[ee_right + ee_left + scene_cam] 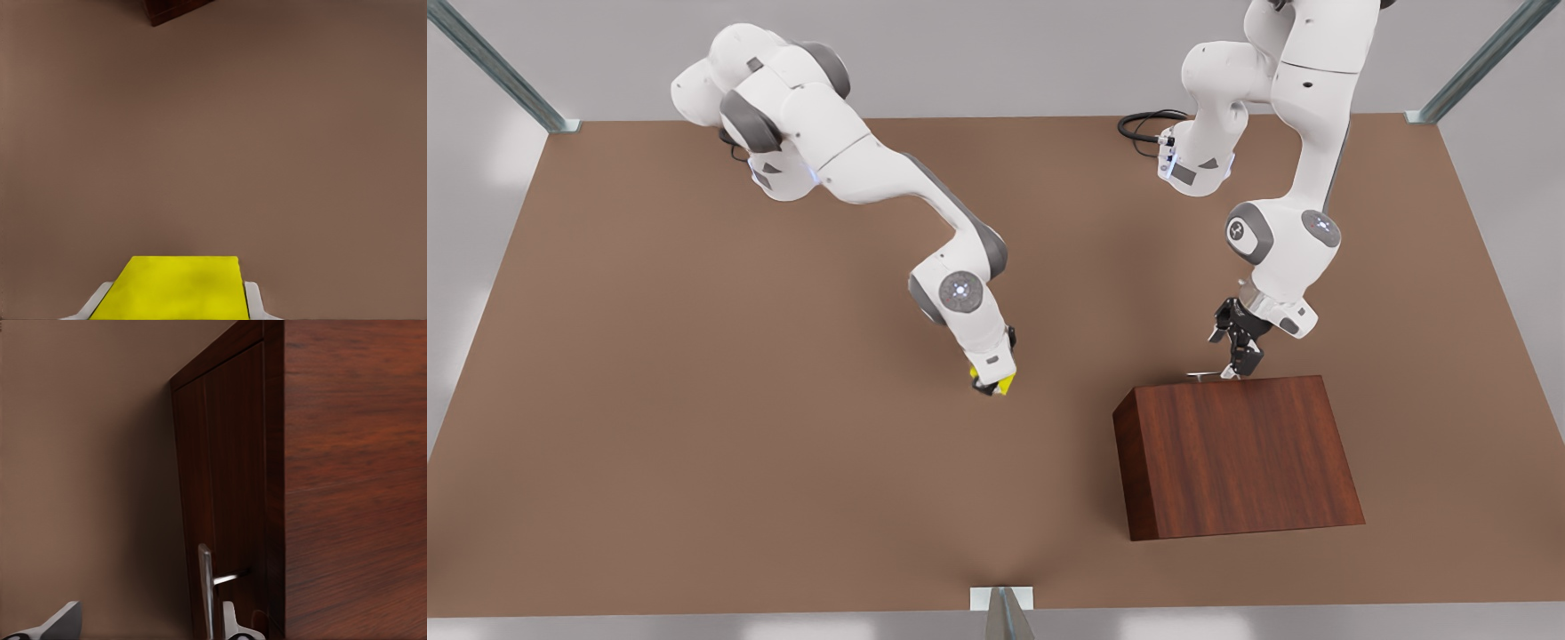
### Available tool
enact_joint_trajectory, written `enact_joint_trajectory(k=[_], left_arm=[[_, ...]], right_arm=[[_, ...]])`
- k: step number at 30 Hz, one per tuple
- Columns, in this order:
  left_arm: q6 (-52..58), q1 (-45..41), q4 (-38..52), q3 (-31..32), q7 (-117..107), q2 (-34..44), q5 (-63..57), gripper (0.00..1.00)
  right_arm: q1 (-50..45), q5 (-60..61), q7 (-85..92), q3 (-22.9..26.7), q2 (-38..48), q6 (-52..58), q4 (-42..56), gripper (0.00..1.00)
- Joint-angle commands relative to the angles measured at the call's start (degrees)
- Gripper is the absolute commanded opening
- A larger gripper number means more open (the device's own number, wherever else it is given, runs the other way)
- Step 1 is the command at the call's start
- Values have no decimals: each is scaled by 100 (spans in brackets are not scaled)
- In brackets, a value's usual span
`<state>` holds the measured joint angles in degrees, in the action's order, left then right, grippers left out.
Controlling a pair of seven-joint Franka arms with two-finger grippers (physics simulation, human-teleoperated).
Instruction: Open the drawer with left arm, place the square in the middle with right arm, and place the square in the drawer with left arm
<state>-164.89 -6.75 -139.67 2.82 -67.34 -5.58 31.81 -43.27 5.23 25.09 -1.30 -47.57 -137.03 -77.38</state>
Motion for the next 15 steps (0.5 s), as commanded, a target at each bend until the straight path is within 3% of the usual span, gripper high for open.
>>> enact_joint_trajectory(k=[1,8,9,10,15], left_arm=[[0,-2,1,-1,-16,-13,1,100],[255,-2,-52,-9,-7,66,1,100],[255,-2,-52,-9,-16,66,1,100],[264,-2,-60,-9,-16,66,1,100],[299,-134,-140,-9,-77,110,9,100]], right_arm=[[-244,-93,-2465,16,-192,221,259,68],[-252,-93,-3845,16,-200,194,136,69],[-252,-84,-3862,16,-209,150,101,73],[-252,-84,-3854,34,-209,150,92,100],[-463,-66,-3977,464,-69,221,100,100]])
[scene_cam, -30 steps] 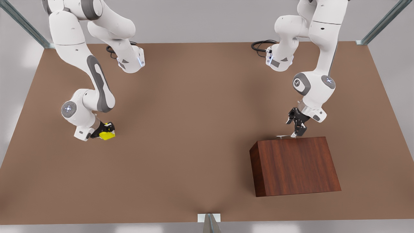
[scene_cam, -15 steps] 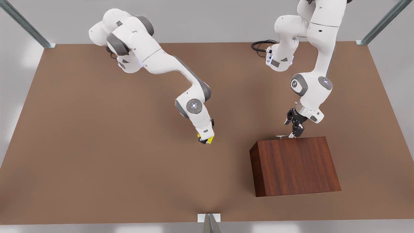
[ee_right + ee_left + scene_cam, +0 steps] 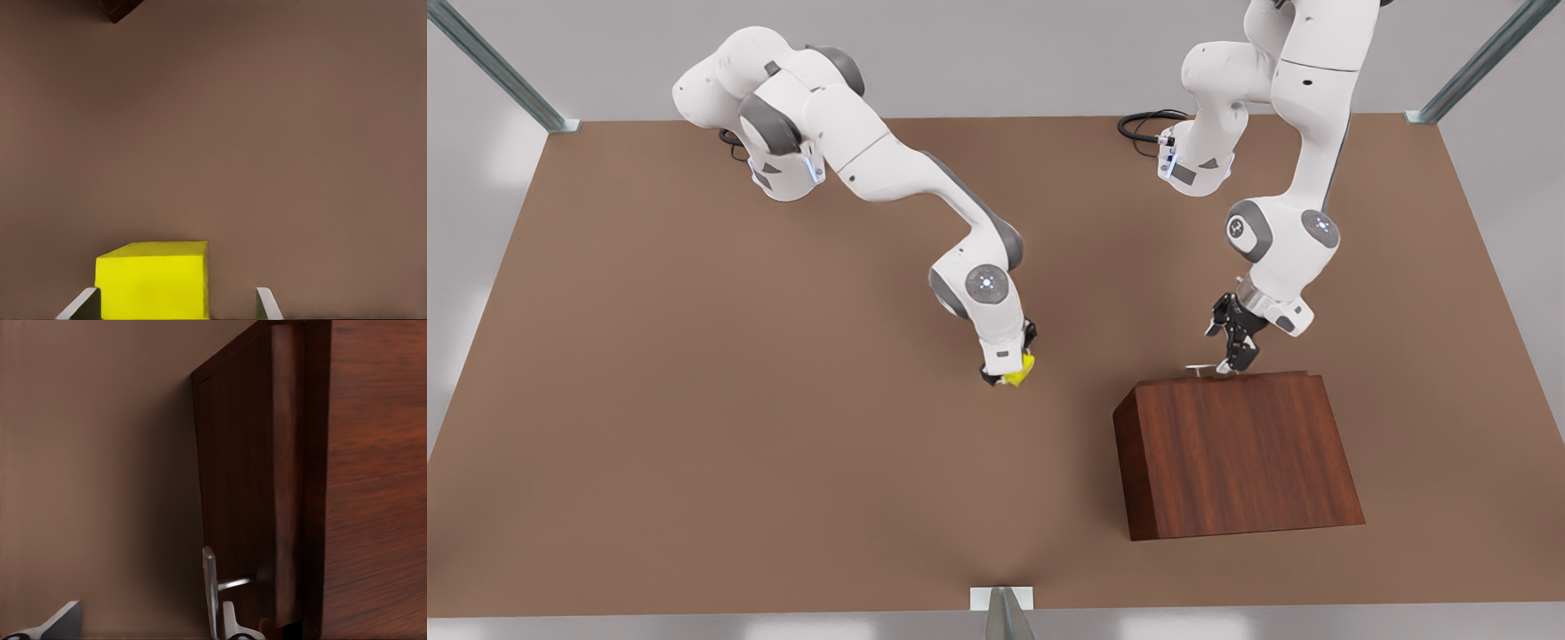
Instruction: Open the drawer with left arm, place the square in the middle with right arm, and place the square in the drawer with left arm
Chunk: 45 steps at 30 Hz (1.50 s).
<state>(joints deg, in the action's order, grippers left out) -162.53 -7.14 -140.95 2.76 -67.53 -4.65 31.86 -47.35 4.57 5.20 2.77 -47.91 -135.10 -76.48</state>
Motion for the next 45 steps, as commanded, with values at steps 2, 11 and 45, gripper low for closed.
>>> enact_joint_trajectory(k=[2,11,45], left_arm=[[72,-121,-11,-3,-85,16,4,100],[125,-156,-319,-3,-93,227,4,100],[301,-288,-1400,-3,-164,1229,22,100]], right_arm=[[-99,0,-1970,241,790,580,-243,100],[4225,-720,-239,320,4378,3912,-1572,100],[4620,-308,605,364,3930,4263,-570,100]])
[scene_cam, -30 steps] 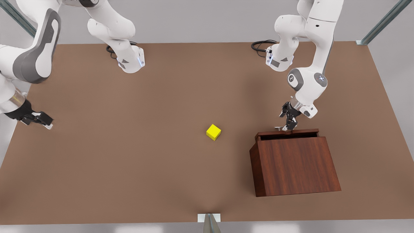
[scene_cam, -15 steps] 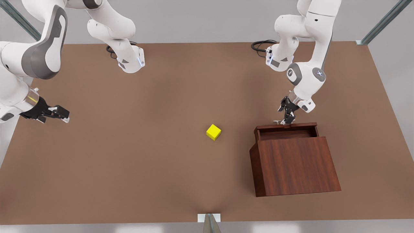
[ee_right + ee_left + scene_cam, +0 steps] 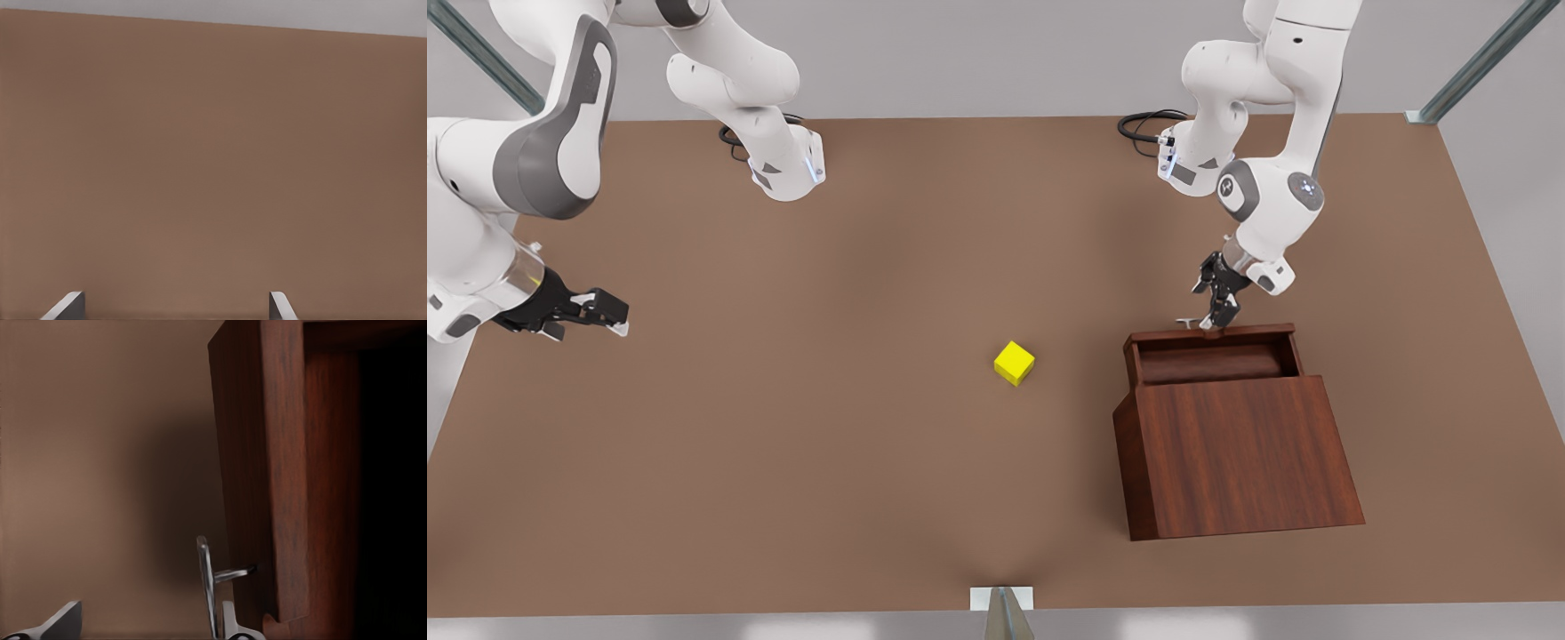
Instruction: Open the drawer with left arm, place the square in the middle with right arm, and place the square in the drawer with left arm
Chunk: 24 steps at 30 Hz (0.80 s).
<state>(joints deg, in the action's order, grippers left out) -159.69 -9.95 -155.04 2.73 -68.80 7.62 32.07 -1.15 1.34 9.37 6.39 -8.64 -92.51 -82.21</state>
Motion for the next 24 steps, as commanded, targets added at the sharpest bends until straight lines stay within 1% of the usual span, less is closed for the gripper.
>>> enact_joint_trajectory(k=[1,6,11,12,14,15,17,19,20,22,23,24], left_arm=[[16,-7,-96,0,-37,82,1,100],[122,-51,-228,0,-46,319,1,100],[842,-51,-228,-27,-11,978,-43,100],[957,-51,-211,-27,33,1207,-113,100],[1115,-42,-27,-27,77,1523,-992,100],[1115,-51,246,-44,323,1445,-1168,100],[1229,-51,1212,-255,1131,724,-1686,100],[2142,-51,2715,-255,1509,-260,-2776,100],[2767,-51,3576,-247,1949,-752,-2943,100],[3461,-51,4754,-133,2529,-1578,-3022,100],[3848,-173,5396,-62,2591,-2000,-3215,100],[4059,-411,5783,-62,2644,-2291,-3550,100]], right_arm=[[0,15,188,2,-6,4,3,100],[0,15,188,2,-6,-4,3,100],[9,15,188,2,-15,-4,3,100],[9,15,180,2,-15,-4,3,100],[9,15,188,2,-15,-4,3,100],[9,15,188,2,-15,-4,3,100],[0,15,180,2,-41,-83,3,100],[0,15,180,2,-33,-75,3,100],[0,15,180,2,-33,-83,3,100],[0,7,180,2,-33,-75,12,100],[0,15,180,2,-33,-83,12,100],[9,15,180,2,-33,-83,12,100]])
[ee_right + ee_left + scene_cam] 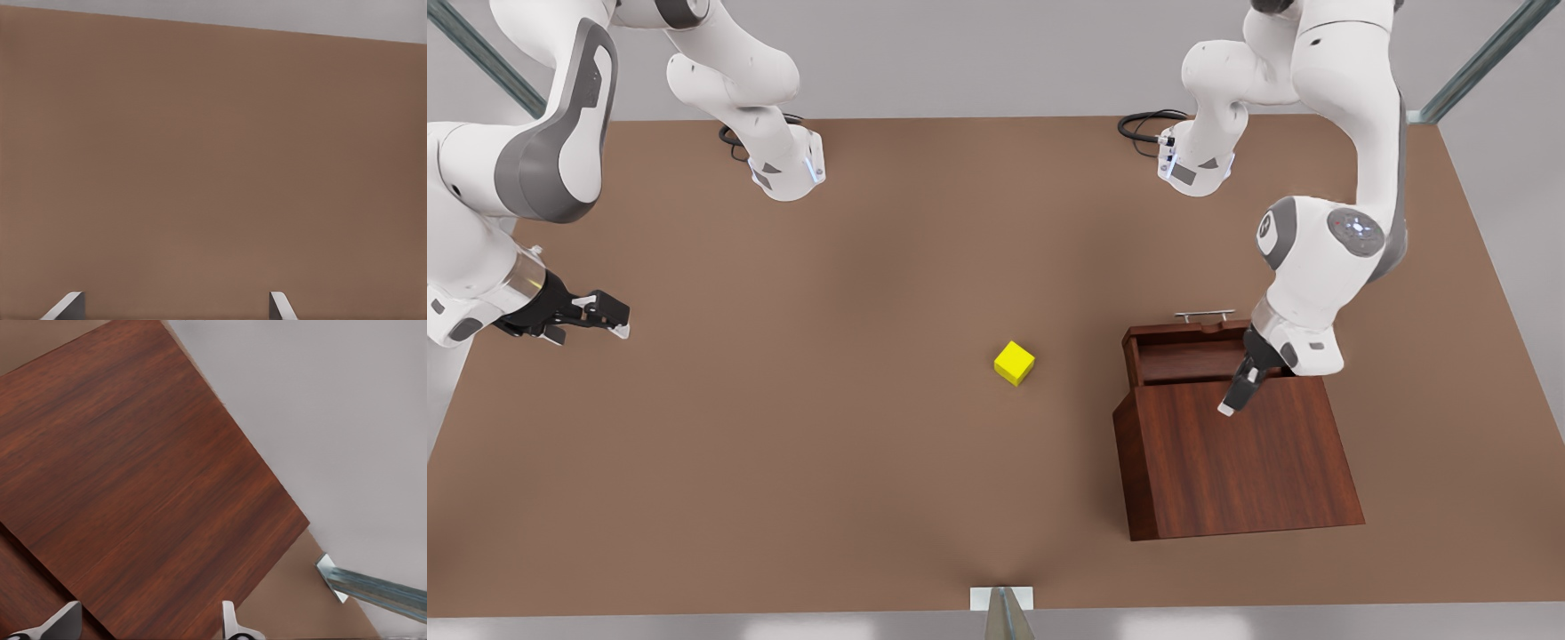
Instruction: Open the drawer with left arm, place the square in the middle with right arm, and place the square in the drawer with left arm
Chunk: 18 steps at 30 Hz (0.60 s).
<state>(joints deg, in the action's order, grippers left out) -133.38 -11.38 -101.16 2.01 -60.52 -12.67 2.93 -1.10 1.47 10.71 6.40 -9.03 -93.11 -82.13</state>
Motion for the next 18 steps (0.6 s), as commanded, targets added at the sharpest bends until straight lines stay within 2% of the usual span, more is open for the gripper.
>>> enact_joint_trajectory(k=[1,4,8,12,18], left_arm=[[1429,-330,395,81,2122,-298,-654,100],[1543,-655,518,98,3449,-456,-654,100],[1912,-1024,1545,98,5286,-1299,-627,100],[1851,-1103,2091,792,6456,-2003,-592,100],[1456,-1639,2399,1048,7150,-2715,-610,100]], right_arm=[[5,2,45,2,6,-23,4,100],[5,2,45,2,6,-23,4,100],[-4,-6,45,2,24,29,153,100],[-4,46,45,2,6,-14,162,100],[22,125,45,2,-20,-32,153,100]])
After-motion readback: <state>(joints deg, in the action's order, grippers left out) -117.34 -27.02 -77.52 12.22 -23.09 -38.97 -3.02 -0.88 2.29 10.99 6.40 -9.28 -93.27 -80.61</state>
